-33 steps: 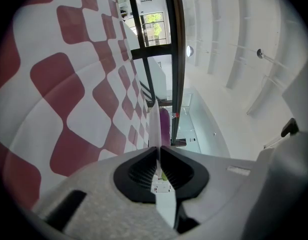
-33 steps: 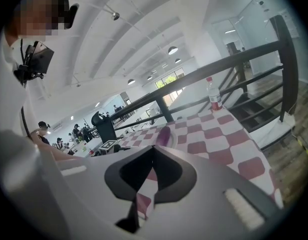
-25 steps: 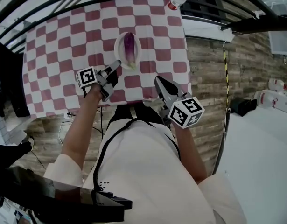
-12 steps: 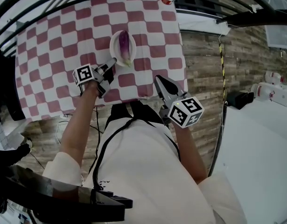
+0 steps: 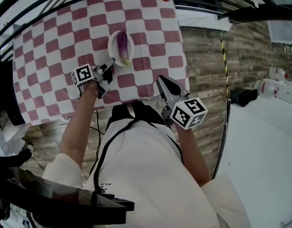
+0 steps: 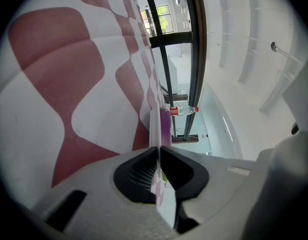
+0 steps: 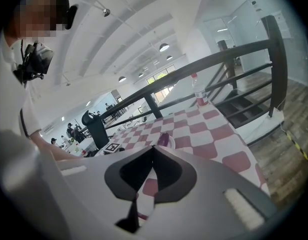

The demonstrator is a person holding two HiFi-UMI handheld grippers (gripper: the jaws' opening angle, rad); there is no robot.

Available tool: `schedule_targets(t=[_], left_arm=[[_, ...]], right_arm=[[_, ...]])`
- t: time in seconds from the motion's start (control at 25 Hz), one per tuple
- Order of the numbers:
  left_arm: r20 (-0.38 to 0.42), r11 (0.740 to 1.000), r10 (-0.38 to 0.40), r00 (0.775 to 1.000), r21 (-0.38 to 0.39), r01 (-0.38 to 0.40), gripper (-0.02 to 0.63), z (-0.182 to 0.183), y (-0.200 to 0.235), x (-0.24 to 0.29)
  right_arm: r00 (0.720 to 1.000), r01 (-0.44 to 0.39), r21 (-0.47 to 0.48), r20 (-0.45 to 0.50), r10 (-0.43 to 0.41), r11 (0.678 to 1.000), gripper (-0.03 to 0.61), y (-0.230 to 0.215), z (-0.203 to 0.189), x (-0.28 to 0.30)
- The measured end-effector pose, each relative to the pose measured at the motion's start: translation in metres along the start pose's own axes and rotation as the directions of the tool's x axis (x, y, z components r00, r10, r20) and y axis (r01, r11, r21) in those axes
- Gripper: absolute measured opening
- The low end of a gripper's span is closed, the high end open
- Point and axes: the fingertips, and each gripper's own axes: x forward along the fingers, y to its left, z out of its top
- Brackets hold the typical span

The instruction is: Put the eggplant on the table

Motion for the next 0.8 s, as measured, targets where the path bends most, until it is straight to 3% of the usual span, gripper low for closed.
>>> schedule_targets(t=[0.8], left_arm=[[0.027,0.981,0.191,0.981,-0.028,-0.190,0.018,-0.003,0.022,0.001]], right_arm=[[1.000,-0.002,0.004,0.022,0.002,1.000,0.007,-0.004,0.004,-0.007]])
